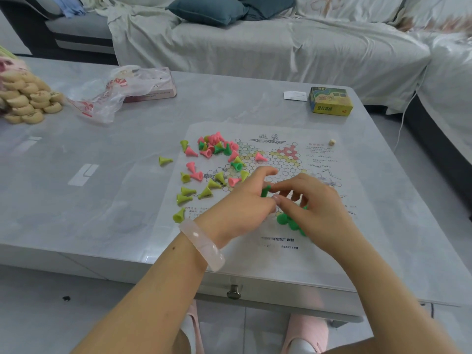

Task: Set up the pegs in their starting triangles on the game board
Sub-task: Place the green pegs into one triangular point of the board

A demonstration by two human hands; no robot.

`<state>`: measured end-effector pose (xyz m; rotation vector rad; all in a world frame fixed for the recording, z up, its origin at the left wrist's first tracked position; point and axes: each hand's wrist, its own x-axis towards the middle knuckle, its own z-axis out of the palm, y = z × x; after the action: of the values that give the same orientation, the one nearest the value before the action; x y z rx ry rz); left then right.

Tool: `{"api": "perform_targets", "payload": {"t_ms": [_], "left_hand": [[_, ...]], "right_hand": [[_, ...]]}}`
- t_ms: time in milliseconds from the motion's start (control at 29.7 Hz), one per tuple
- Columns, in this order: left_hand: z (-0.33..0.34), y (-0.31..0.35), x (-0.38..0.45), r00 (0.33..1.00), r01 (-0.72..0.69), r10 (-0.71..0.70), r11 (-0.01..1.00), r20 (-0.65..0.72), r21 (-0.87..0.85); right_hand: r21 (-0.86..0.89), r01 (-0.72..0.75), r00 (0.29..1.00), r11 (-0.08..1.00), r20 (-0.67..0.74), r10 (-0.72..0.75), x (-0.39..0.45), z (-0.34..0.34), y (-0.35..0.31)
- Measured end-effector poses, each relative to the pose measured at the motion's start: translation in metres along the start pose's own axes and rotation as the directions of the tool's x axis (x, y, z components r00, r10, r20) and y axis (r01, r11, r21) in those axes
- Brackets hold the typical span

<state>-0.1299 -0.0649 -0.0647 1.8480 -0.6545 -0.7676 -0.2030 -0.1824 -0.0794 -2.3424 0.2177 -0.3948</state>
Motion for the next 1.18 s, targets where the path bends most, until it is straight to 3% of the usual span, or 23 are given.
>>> {"api": "perform_targets", "payload": {"t_ms": [101,404,472,539,640,775,842,876,977,1179], "left_hand": [[0.001,0.001,0.000,0.999,-0.011,0.014,0.997,0.041,-0.077],[-0.005,0.001,-0.003,0.998,-0.022,0.024,0.999,0.058,-0.022],[-0.016,0.005,-0.001,0.999,-0.020,0.023,0.996,-0.027,0.083],[-0.031,0.005,0.009,0.975,0.009,0.046,0.969,-0.218,0.248],[-0.047,-0.006,0.040,0.891,0.094,0.166,0.843,-0.423,0.529],[-0.060,-0.033,0.081,0.919,0.184,0.213,0.514,-0.332,0.838],[-0.067,-0.039,0.091,0.931,0.209,0.208,0.373,-0.301,0.904],[-0.070,-0.040,0.096,0.930,0.215,0.211,0.356,-0.302,0.909],[-0.075,-0.042,0.104,0.939,0.189,0.183,0.433,-0.291,0.882],[-0.079,-0.040,0.120,0.970,0.127,0.149,0.361,-0.191,0.924]], "right_hand": [[0.033,-0.004,1.000,0.999,-0.026,0.005,0.002,0.001,-0.002],[0.097,-0.018,0.999,0.995,-0.044,0.022,0.001,-0.002,-0.003],[0.142,-0.040,0.995,0.989,-0.082,0.052,0.001,-0.004,-0.001],[0.193,-0.075,0.989,0.978,-0.112,0.098,0.002,-0.005,0.001],[0.209,-0.095,0.979,0.973,-0.157,0.129,0.004,-0.007,0.004],[0.246,-0.118,0.966,0.962,-0.195,0.168,0.005,-0.009,0.005],[0.252,-0.128,0.963,0.959,-0.199,0.181,0.004,-0.011,0.005],[0.255,-0.132,0.962,0.958,-0.201,0.186,0.004,-0.012,0.005],[0.257,-0.142,0.958,0.956,-0.206,0.198,0.004,-0.013,0.007],[0.289,-0.149,0.951,0.946,-0.220,0.217,0.005,-0.012,0.005]]}}
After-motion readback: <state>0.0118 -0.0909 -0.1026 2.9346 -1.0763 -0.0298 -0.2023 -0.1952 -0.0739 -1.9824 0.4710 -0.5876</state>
